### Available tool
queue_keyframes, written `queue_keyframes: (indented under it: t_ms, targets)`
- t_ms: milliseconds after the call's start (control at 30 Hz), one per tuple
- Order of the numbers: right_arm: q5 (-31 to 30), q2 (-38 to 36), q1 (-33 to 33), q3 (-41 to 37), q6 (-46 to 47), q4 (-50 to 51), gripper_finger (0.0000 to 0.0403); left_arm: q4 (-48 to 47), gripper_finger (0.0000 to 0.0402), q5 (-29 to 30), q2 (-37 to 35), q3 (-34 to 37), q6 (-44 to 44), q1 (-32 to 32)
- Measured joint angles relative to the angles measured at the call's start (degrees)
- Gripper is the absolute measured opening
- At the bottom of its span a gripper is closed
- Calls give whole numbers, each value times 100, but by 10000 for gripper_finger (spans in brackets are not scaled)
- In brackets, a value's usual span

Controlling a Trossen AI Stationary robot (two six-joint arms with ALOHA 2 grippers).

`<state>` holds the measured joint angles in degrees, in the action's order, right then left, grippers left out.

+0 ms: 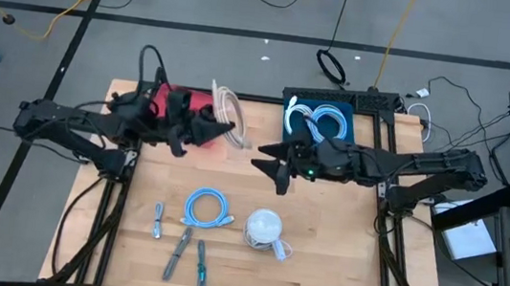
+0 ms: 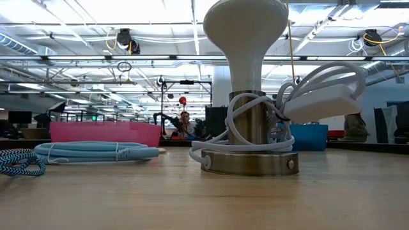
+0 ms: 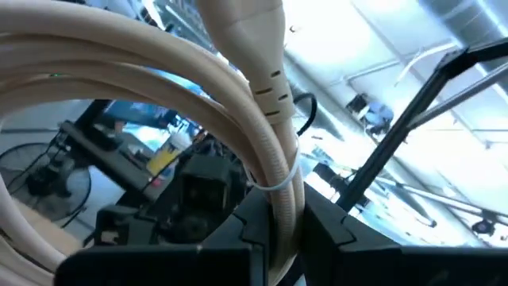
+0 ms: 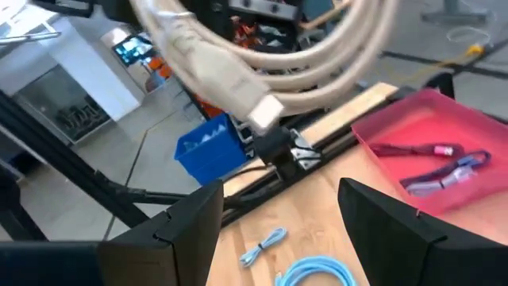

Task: Pick & Place USB Port
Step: Put the light brown USB cable into the blue bin

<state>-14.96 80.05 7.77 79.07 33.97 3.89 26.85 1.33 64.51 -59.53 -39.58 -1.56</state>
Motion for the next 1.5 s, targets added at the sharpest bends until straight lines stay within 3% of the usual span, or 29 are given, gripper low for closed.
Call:
queue_keyframes:
  t_ms: [167, 367, 467, 667, 900, 1500]
  targets:
    - [156, 0, 20, 0, -324, -210, 242, -306, 34, -125, 3, 0, -114, 111]
    - [-291, 0, 94, 0, -519, -194, 242, -1642, 34, 739, 4, 2, -553, 123]
    - [-431, 0, 132, 2, -706, -44, 244, -1954, 34, 588, 8, 2, -771, 188]
    - [-440, 225, -40, -7, -320, 681, 274, -1955, 34, 244, 105, 4, -803, 190]
    - [-113, 343, -23, 4, -444, -34, 304, -1980, 34, 26, 243, 0, -904, 178]
    - [-104, 358, -74, 4, -498, -288, 301, -675, 34, -447, 913, -2, -1167, 100]
